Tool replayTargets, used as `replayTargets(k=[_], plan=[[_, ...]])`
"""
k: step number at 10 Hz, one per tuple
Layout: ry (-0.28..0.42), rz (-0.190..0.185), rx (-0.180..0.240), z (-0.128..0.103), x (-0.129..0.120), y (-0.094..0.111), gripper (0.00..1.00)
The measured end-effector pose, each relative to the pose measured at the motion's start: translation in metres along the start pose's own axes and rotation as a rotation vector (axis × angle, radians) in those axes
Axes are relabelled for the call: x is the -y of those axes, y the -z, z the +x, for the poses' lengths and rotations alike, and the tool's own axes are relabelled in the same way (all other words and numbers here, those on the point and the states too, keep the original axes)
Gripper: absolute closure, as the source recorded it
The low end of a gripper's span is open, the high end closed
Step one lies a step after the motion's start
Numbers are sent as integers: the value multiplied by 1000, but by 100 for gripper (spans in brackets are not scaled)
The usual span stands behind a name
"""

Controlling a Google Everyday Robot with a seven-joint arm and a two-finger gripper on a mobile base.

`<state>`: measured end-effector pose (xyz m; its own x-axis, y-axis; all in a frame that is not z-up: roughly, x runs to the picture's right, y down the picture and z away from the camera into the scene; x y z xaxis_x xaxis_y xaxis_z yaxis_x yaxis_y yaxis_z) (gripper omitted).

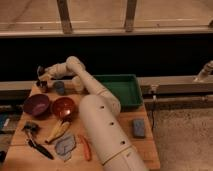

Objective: Place eraser in metal cup

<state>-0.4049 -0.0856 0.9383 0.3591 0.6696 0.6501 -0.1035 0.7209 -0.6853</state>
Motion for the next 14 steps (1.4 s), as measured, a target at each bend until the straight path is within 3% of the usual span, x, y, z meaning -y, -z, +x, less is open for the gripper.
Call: replayTargets(k=[7,14], plan=[[23,-33,35,-15,-7,-7,84],[54,-89,67,-36,-24,-17,84]])
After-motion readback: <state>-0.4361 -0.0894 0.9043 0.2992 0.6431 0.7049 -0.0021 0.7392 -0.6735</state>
